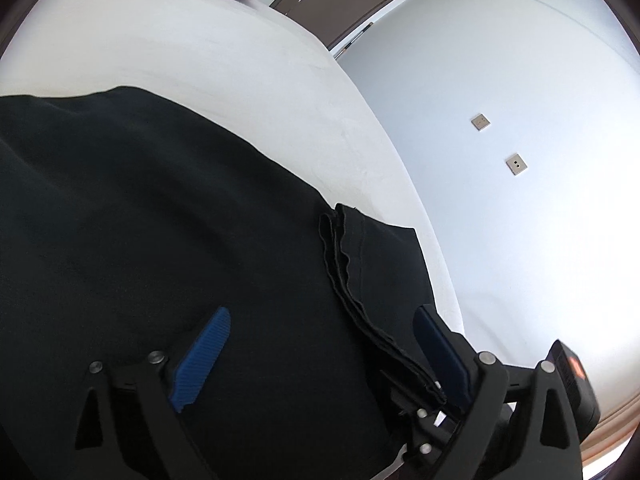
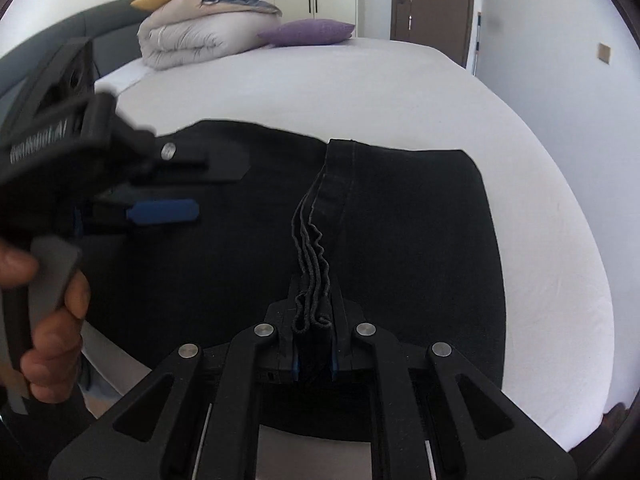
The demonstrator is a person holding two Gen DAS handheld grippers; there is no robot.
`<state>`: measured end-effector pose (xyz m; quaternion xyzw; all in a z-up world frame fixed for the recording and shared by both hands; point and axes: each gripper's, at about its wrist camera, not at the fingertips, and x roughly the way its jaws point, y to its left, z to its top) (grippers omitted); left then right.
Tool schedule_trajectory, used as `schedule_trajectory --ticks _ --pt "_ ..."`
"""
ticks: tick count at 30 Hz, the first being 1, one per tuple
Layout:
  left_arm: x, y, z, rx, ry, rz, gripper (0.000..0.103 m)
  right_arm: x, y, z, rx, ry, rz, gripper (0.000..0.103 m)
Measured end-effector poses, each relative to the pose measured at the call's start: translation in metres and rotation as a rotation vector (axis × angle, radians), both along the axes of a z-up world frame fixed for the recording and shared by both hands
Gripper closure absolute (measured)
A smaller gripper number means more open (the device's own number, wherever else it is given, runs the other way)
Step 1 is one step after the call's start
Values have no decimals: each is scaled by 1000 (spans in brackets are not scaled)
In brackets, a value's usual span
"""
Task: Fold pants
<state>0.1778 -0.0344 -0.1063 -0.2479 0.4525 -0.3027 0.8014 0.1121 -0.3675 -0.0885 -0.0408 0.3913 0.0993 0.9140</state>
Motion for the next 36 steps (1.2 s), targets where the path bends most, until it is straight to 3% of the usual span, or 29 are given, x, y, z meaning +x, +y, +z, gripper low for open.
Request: schedule_trajectory --ticks 11,12,14,16,20,31,36 --pt "32 -21 -3 -5 99 -44 9 -24 28 11 -111 -93 42 94" --pt "34 -22 -3 1 102 -48 14 -27 32 13 -117 -99 49 94" --pt "37 -21 -8 2 128 -60 54 -42 33 15 -126 -107 63 94" --pt "40 -17 -15 -8 162 -71 78 -46 39 17 -133 -112 80 94" --pt "40 0 -18 -7 157 -64 89 -54 52 19 -150 -110 116 94" --pt "51 54 14 101 69 -36 91 -58 104 29 -166 -127 281 94" --pt "60 93 13 170 68 -5 91 -49 138 22 -144 -99 357 94"
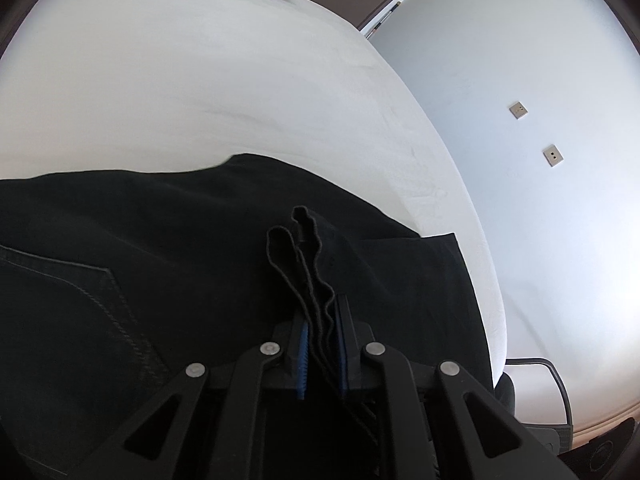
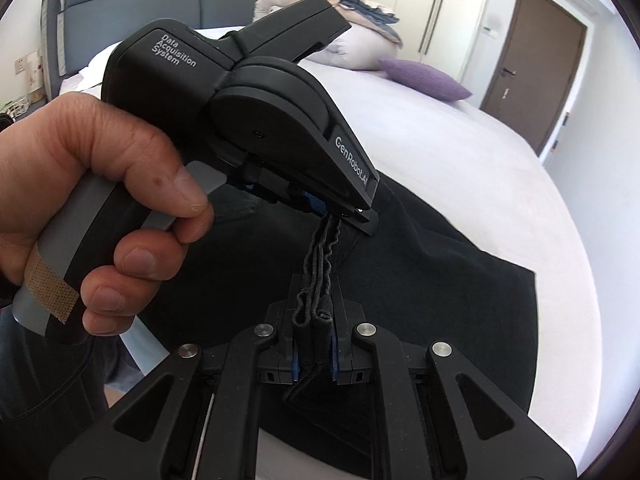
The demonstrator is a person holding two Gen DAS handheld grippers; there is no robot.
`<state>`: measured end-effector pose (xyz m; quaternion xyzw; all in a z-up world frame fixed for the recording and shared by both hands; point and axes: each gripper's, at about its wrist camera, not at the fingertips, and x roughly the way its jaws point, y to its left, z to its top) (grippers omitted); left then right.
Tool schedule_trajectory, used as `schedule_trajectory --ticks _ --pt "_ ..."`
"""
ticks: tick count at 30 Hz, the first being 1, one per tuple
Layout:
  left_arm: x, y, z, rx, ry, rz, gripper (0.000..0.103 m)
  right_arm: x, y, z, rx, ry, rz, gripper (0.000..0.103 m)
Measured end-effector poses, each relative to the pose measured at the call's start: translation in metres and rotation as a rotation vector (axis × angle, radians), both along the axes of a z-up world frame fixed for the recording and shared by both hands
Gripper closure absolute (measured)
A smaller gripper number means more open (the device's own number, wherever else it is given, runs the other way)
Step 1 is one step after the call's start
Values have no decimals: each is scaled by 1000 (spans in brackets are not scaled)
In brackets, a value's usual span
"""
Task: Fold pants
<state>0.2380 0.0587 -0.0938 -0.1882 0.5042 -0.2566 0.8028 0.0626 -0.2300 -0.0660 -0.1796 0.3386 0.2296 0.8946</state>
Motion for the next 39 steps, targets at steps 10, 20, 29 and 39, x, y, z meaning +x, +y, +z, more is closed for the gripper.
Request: schedule_trajectory --ticks 10,20,29,39 --pt "10 31 -18 11 24 27 91 8 27 -19 -6 85 65 94" --pt "-2 24 -18 33 -9 28 84 6 37 -20 -6 124 72 91" --pt "-35 29 9 245 -115 132 62 -19 -52 -9 254 298 146 53" --pt "-74 -57 -3 582 -250 -13 64 57 -254 -17 838 525 -107 97"
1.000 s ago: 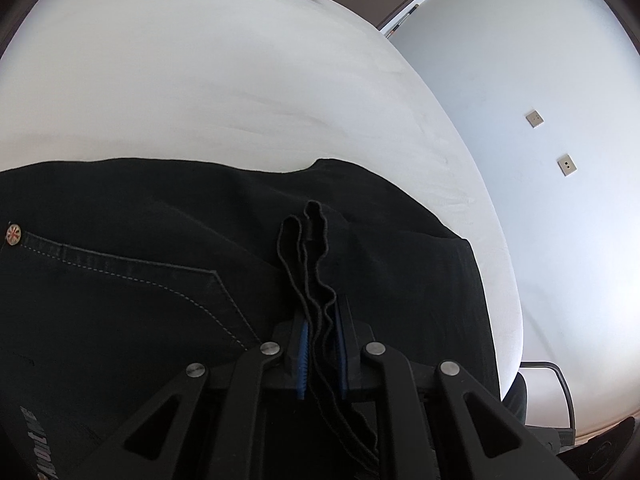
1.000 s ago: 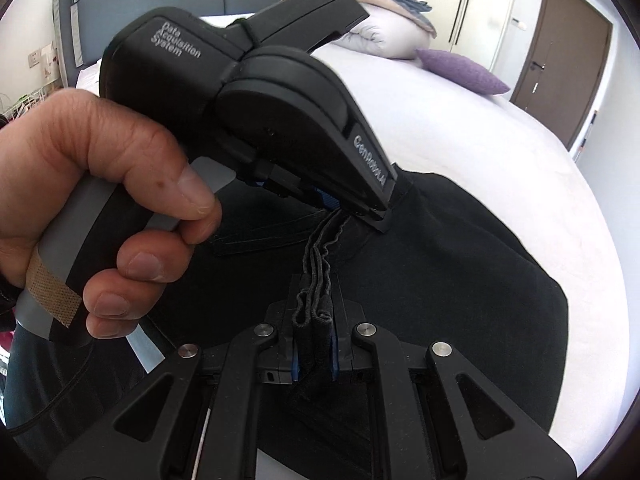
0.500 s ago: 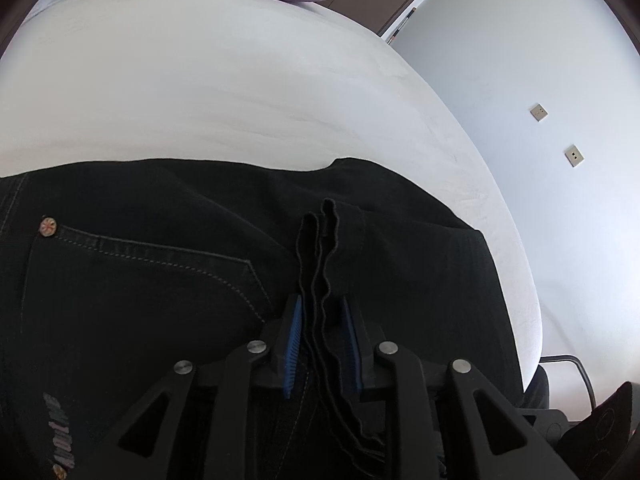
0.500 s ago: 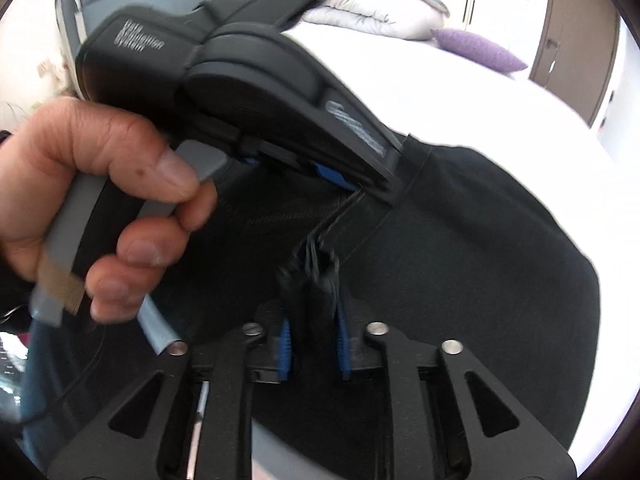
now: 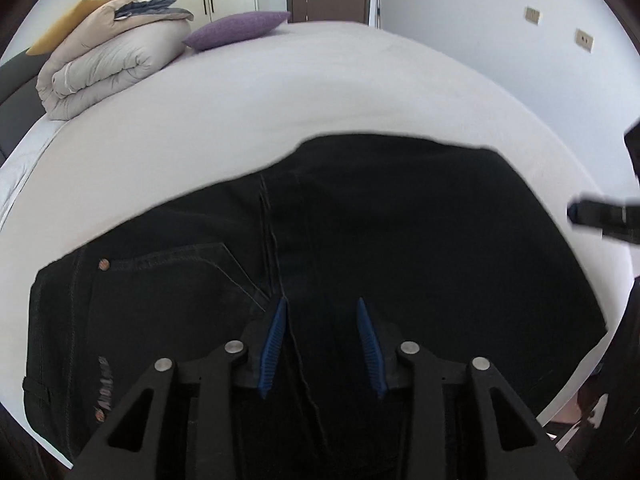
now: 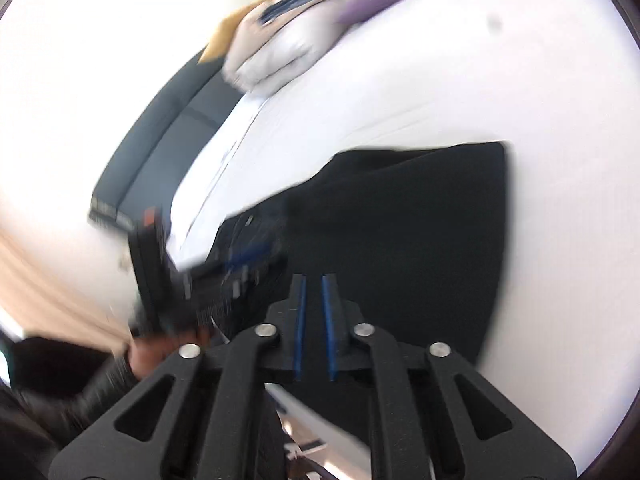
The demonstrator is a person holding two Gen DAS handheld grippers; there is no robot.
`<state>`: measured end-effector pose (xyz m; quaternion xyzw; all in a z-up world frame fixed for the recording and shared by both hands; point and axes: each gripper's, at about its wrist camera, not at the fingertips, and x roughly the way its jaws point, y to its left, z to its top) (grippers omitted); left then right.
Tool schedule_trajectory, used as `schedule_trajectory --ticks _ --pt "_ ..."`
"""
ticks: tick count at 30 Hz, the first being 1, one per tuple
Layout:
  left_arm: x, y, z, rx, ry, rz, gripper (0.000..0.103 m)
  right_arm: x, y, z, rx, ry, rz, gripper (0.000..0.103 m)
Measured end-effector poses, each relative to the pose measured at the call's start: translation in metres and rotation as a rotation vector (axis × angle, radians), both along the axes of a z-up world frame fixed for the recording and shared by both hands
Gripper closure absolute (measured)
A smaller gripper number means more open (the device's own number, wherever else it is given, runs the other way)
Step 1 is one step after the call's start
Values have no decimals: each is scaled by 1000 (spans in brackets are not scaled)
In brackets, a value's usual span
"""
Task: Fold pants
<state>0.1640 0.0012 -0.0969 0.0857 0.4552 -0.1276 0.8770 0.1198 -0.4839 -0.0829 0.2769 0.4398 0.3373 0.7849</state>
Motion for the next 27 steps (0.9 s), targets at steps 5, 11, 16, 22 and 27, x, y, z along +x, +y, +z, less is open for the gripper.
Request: schedule_trajectory --ticks 5,11,16,22,27 --pt "-8 -1 -11 23 -42 23 64 48 -37 -22 109 125 -11 97" --pt "-11 2 -14 40 -47 28 64 114 -52 -56 194 254 -74 97" --pt "-9 2 -15 44 -53 31 64 134 -33 -100 179 323 -71 103" --pt "-15 1 -16 40 -56 36 64 91 -2 -95 140 323 -1 103" --pt "-18 0 -16 39 -57 38 64 40 14 -80 131 335 39 103"
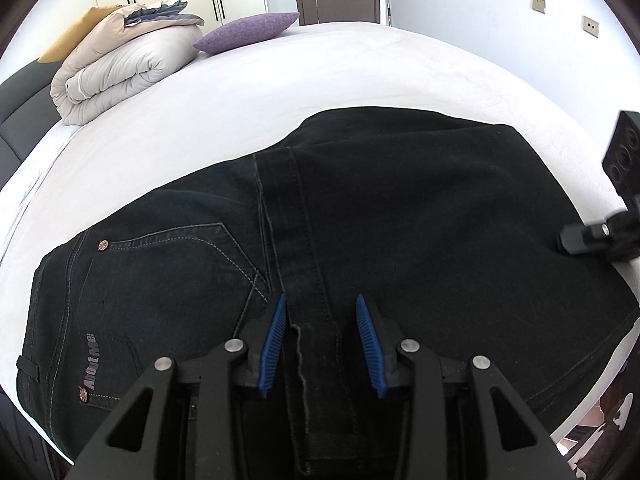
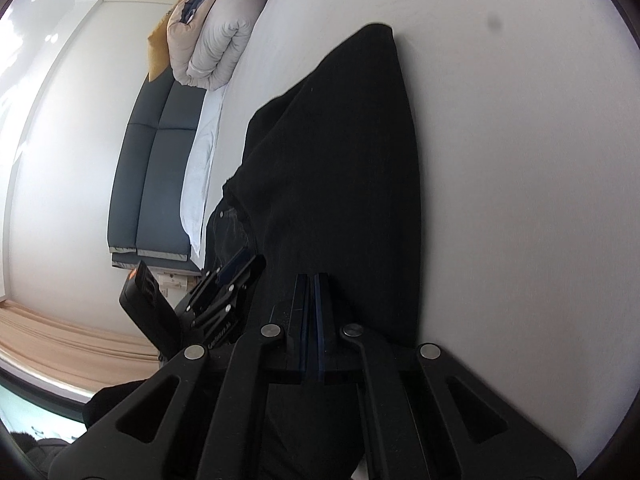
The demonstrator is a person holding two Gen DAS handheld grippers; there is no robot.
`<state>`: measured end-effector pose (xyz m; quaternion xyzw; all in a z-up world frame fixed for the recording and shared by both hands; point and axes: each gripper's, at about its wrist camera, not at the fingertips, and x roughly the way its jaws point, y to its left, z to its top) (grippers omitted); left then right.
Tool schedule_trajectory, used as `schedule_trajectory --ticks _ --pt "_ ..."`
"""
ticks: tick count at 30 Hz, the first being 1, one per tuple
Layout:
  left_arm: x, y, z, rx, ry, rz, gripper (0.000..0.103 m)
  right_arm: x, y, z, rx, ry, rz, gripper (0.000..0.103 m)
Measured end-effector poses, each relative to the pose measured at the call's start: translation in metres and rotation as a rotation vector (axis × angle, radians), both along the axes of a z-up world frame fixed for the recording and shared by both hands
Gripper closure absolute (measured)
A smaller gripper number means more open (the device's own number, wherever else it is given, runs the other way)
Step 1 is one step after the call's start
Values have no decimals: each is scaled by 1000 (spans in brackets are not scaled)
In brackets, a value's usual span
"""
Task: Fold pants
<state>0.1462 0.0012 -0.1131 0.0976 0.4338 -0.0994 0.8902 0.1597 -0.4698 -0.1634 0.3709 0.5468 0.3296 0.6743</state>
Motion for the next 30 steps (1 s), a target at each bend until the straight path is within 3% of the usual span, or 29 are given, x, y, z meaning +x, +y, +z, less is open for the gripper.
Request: schedule_trajectory --ticks 12,17,21,23,25,30 --pt "-2 1 1 -24 -8 9 64 -76 8 0 -16 21 23 103" --pt "-4 22 7 -148 -5 58 64 -82 8 -4 -22 -5 24 103" --pt "-28 68 24 -377 -35 191 62 -87 10 -4 -43 -23 21 103" --pt "-50 103 32 -487 -96 298 36 -88 9 -5 -43 -23 19 103" --pt "-74 149 35 -621 -152 428 25 -88 10 -6 -43 -24 16 103" --pt "-121 246 18 -937 -244 702 24 -88 11 -7 -47 -27 7 103"
